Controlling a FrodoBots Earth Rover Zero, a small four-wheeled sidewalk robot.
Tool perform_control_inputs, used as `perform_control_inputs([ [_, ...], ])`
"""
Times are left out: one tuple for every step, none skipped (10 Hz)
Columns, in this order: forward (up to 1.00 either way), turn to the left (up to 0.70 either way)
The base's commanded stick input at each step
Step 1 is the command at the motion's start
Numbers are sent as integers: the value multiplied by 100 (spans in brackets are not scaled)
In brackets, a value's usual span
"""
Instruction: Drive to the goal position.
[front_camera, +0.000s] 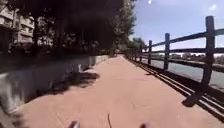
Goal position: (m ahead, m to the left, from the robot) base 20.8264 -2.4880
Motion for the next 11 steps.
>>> perform_control_inputs([
  [85,0],
  [85,0],
  [85,0],
  [85,0],
  [85,0],
  [85,-26],
  [85,-34],
  [85,-34],
  [85,-34],
  [85,-11],
  [85,0],
])
